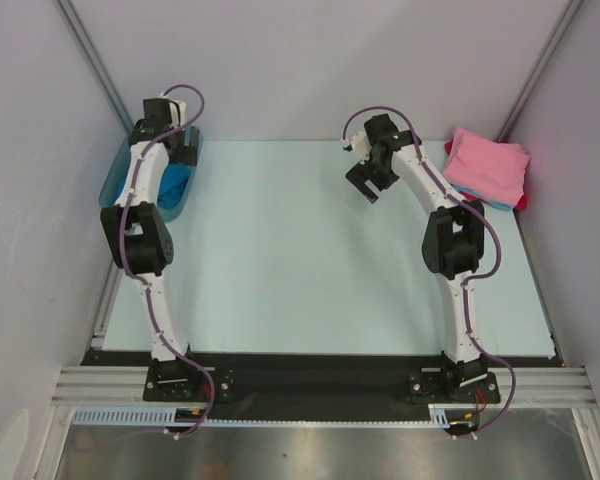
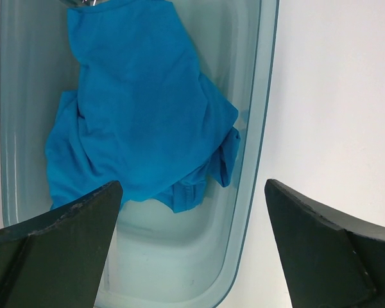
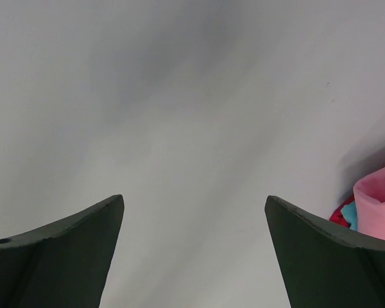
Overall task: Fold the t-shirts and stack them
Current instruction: Grab the tshirt from the pile
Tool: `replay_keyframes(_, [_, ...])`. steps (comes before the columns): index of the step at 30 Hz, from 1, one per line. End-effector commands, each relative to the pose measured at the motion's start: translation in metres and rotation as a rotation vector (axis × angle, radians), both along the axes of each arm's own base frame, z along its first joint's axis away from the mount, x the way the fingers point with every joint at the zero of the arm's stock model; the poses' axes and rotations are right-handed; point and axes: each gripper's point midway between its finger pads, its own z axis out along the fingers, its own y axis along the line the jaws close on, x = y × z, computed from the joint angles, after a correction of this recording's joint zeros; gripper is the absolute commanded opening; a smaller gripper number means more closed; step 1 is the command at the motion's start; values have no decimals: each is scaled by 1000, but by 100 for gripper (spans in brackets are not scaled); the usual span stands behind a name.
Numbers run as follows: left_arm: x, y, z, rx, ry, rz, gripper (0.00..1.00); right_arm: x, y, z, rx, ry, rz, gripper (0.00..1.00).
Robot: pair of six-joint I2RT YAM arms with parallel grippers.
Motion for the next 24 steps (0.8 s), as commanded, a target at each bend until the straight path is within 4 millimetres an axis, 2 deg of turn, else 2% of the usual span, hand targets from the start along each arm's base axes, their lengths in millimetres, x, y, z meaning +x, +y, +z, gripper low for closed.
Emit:
replay_keyframes(1, [9,1,15,-30,-52,3,100,3,5,5,-15,-28,17,100])
replay_keyframes(7, [10,0,-3,-76,-24,8,100,-2,2,1,-36,-13,21,100])
replay_keyframes(14, [6,27,-15,-11,2,102,99,0,5,1,-49,-24,32,100])
replay_keyframes(20, [-5,38,-29,-4,57,123,97,-1,11,2,-48,-29,48,100])
replay_keyframes(24, [-10,36,-40,-16,93,95,97,-2,13,2,-36,-27,45,100])
